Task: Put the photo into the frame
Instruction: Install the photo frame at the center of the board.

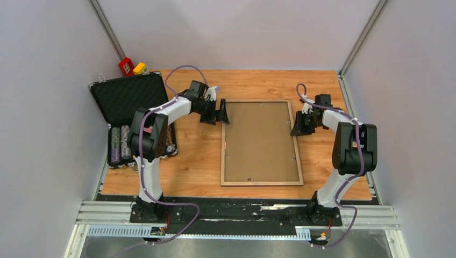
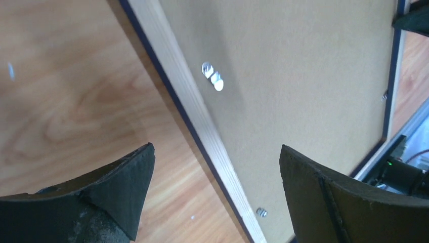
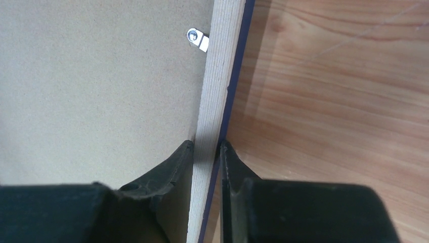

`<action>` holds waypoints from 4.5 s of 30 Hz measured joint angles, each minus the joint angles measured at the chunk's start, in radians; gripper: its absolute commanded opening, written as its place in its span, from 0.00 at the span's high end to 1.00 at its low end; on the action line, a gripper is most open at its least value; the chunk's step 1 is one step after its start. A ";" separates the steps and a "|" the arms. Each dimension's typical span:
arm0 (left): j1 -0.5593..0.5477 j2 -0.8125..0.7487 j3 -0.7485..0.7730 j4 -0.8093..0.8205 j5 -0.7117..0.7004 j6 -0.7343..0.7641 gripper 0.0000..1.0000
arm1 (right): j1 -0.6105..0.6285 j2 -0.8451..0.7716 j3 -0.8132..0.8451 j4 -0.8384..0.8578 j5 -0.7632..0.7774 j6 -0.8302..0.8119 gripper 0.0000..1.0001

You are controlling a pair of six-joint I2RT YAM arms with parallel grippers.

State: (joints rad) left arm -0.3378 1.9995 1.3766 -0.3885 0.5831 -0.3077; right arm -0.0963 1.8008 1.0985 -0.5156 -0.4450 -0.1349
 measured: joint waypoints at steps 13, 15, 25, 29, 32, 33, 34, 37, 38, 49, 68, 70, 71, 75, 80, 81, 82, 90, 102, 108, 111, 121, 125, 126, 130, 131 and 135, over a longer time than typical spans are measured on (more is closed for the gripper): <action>-0.050 0.157 0.257 -0.119 -0.214 0.038 0.11 | -0.030 -0.029 -0.037 0.000 -0.006 -0.005 0.98; -0.055 0.159 0.263 -0.121 -0.236 0.037 0.13 | -0.032 -0.029 -0.037 0.000 -0.010 -0.005 0.98; -0.108 0.190 0.312 -0.138 -0.296 0.017 0.24 | -0.036 -0.029 -0.038 -0.002 -0.014 -0.005 0.98; -0.121 0.197 0.322 -0.140 -0.325 0.013 0.29 | -0.037 -0.029 -0.038 -0.001 -0.016 -0.005 0.97; -0.130 0.198 0.322 -0.140 -0.347 0.010 0.30 | -0.039 -0.029 -0.038 -0.002 -0.019 -0.005 0.97; -0.133 0.199 0.323 -0.140 -0.357 0.010 0.31 | -0.040 -0.029 -0.038 -0.002 -0.021 -0.005 0.97; -0.136 0.199 0.323 -0.140 -0.363 0.010 0.31 | -0.041 -0.029 -0.039 -0.002 -0.021 -0.005 0.97; -0.145 0.200 0.323 -0.138 -0.381 0.010 0.31 | -0.044 -0.029 -0.039 -0.003 -0.024 -0.005 0.97; -0.147 0.201 0.325 -0.139 -0.384 0.010 0.31 | -0.044 -0.029 -0.039 -0.003 -0.026 -0.005 0.97; -0.162 0.214 0.341 -0.137 -0.411 0.007 0.37 | -0.049 -0.029 -0.043 0.001 -0.035 -0.005 0.97; -0.167 0.215 0.333 -0.112 -0.433 0.011 0.44 | -0.054 -0.029 -0.045 0.002 -0.041 -0.005 0.97; -0.167 0.215 0.332 -0.111 -0.435 0.013 0.44 | -0.055 -0.029 -0.045 0.002 -0.042 -0.005 0.97; -0.168 0.215 0.332 -0.111 -0.436 0.015 0.45 | -0.055 -0.029 -0.045 0.002 -0.043 -0.005 0.97; -0.173 0.215 0.330 -0.107 -0.443 0.024 0.46 | -0.056 -0.029 -0.046 0.002 -0.044 -0.005 0.97; -0.174 0.207 0.312 -0.091 -0.451 0.039 0.51 | -0.057 -0.029 -0.046 0.001 -0.044 -0.005 0.97; -0.174 0.205 0.308 -0.088 -0.452 0.044 0.52 | -0.057 -0.029 -0.046 0.001 -0.045 -0.005 0.97; -0.174 0.203 0.304 -0.085 -0.452 0.047 0.53 | -0.057 -0.029 -0.046 0.001 -0.045 -0.005 0.97; -0.174 0.192 0.286 -0.071 -0.452 0.060 0.63 | -0.058 -0.029 -0.046 0.001 -0.046 -0.005 0.97; -0.173 0.186 0.280 -0.071 -0.450 0.079 0.76 | -0.061 -0.029 -0.047 0.000 -0.050 -0.005 0.97; -0.173 0.185 0.279 -0.071 -0.450 0.084 0.80 | -0.063 -0.029 -0.047 -0.001 -0.054 -0.005 0.97; -0.173 0.184 0.279 -0.071 -0.449 0.086 0.82 | -0.064 -0.029 -0.048 0.000 -0.055 -0.005 0.96; -0.172 0.184 0.279 -0.072 -0.447 0.087 0.61 | -0.064 -0.029 -0.048 0.000 -0.055 -0.005 0.97; -0.172 0.183 0.282 -0.081 -0.445 0.100 0.37 | -0.064 -0.029 -0.048 0.000 -0.055 -0.005 0.97; -0.173 0.183 0.282 -0.089 -0.443 0.107 0.30 | -0.064 -0.029 -0.048 0.000 -0.055 -0.005 0.97; -0.181 0.179 0.284 -0.105 -0.432 0.124 0.13 | -0.064 -0.029 -0.048 0.000 -0.055 -0.005 0.97; -0.184 0.177 0.285 -0.110 -0.431 0.126 0.12 | -0.064 -0.029 -0.048 0.000 -0.055 -0.005 0.97; -0.187 0.169 0.285 -0.138 -0.422 0.138 0.04 | -0.064 -0.029 -0.048 0.000 -0.055 -0.005 0.97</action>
State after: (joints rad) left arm -0.5247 2.1681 1.6619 -0.5266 0.1608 -0.1692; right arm -0.1604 1.7721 1.0500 -0.5152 -0.4999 -0.1394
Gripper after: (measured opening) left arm 0.914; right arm 0.200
